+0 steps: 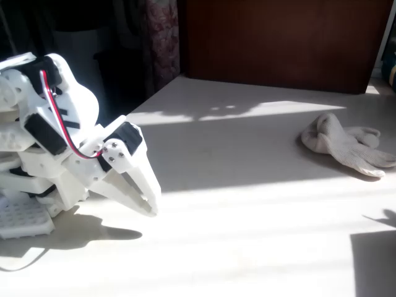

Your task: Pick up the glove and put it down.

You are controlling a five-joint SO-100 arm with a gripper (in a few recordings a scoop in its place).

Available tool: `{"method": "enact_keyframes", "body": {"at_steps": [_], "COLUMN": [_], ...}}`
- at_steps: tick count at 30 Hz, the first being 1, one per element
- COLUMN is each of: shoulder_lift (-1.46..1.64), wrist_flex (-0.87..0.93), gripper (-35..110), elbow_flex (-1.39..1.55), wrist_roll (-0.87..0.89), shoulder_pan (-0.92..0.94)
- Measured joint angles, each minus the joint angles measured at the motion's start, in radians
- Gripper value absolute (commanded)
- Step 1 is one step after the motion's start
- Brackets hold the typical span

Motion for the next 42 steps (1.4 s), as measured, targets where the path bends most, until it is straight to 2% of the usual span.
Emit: {"method": "enact_keyframes", "body": {"at_steps": [35,42], "shoulder_lift": [0.000,-0.002], "wrist_flex": [0.000,-0.078], "gripper": [1,1], "elbow_flex": [0.000,-0.005], "wrist_roll": [0.000,0.000], "shoulder_pan": [-0.003,-0.003]}}
